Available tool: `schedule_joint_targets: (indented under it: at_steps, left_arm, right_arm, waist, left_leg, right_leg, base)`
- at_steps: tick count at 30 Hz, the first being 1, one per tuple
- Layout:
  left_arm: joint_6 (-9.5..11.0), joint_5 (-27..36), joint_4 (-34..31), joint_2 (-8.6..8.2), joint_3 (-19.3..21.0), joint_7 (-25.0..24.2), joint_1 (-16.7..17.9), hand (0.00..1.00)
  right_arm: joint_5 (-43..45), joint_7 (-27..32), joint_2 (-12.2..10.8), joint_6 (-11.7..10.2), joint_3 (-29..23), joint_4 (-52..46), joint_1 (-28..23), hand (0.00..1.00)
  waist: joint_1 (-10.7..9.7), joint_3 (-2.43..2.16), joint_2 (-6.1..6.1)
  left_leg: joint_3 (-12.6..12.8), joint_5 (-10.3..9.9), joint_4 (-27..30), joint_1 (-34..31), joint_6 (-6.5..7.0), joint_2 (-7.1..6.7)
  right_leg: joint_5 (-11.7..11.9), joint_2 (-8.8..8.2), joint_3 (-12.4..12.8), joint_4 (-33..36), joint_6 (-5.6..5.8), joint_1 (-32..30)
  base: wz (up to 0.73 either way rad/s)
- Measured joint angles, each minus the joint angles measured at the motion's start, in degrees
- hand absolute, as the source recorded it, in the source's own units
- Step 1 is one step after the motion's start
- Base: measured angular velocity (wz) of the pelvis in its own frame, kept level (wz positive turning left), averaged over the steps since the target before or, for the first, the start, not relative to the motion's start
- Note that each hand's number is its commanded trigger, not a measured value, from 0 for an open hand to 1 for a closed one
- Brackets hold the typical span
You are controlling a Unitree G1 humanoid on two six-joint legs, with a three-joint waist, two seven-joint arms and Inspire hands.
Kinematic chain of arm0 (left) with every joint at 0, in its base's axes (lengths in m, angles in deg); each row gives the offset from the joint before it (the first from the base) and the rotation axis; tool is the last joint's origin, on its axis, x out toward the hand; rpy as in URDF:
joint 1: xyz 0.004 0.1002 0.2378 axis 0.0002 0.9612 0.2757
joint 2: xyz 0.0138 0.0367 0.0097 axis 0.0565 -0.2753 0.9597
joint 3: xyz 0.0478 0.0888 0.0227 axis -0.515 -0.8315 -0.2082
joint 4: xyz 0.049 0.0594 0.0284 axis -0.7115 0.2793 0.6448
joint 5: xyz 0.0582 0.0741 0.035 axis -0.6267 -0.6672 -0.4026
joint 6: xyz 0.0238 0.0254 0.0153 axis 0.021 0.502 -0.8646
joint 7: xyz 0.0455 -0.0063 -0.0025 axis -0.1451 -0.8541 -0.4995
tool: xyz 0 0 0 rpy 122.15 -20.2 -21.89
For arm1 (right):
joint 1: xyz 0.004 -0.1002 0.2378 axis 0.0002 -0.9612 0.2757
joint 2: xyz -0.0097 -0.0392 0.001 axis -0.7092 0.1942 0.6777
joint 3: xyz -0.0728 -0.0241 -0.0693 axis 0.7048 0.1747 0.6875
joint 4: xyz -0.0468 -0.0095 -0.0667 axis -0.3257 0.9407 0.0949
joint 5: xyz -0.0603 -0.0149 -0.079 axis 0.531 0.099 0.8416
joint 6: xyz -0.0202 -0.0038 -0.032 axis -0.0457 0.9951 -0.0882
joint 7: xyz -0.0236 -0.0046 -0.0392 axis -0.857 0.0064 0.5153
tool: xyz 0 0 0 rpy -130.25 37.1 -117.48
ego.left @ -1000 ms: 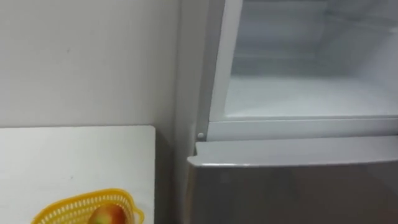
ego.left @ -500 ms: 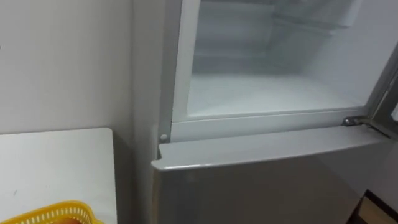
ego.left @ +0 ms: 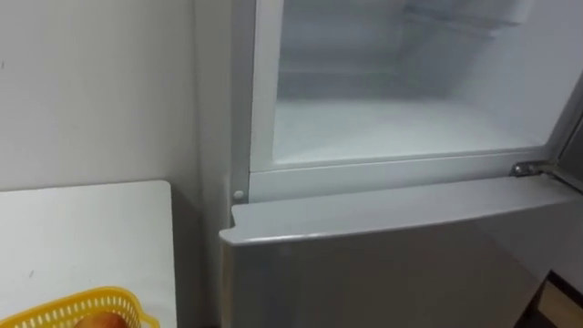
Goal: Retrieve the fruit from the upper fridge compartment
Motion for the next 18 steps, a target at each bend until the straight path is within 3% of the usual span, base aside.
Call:
schedule_joint_targets:
  at_steps: [5, 11, 15, 18]
  left_arm:
    - [0.09, -0.32, 0.03, -0.44, -0.7, -0.18, -0.17, 0.0]
    - [1.43, -0.58, 0.54, -0.63, 1.6, -2.56, 0.19, 0.0]
    - [2.15, -0.53, 0.57, -0.84, 1.58, -3.88, 0.5, 0.0]
    - [3.95, -0.12, 0.61, -1.19, 1.45, -4.03, 0.17, 0.0]
  right_arm:
    - [8.93, 1.07, -0.12, 1.74, 3.15, -4.03, -0.01, 0.0]
    - [20.94, 3.48, -1.96, 6.43, 10.94, -13.56, -0.15, 0.0]
    - [28.84, 1.92, -2.37, 7.75, 23.21, -22.64, -2.18, 0.0]
    - [36.55, -1.35, -2.47, 7.9, 29.98, -26.96, -3.17, 0.0]
  waist:
    - [0.36, 0.13, 0.27]
    - [0.47, 0.22, 0.48]
    - [0.47, 0.29, 0.37]
    - [0.44, 0.45, 0.09]
  left_leg:
    - [0.09, 0.01, -0.06, -0.01, 0.03, -0.6]
    - [0.04, 0.27, 1.49, -0.34, -0.09, -1.19]
    - [0.01, 0.78, 1.69, -0.5, -0.68, -1.35]
    - [-0.26, 1.01, 1.86, -0.79, -0.88, -1.4]
  right_leg:
    - [-1.39, -0.32, 0.26, 2.23, 0.19, -1.41]
    - [-2.91, -0.52, 1.05, 5.68, 0.42, -3.19]
    - [-2.76, -0.25, 1.91, 6.87, -0.08, -4.15]
    - [-2.42, -0.32, 1.93, 6.83, -0.31, -4.37]
  base:
    - [-0.03]
    - [-0.08]
    - [-0.11]
    - [-0.02]
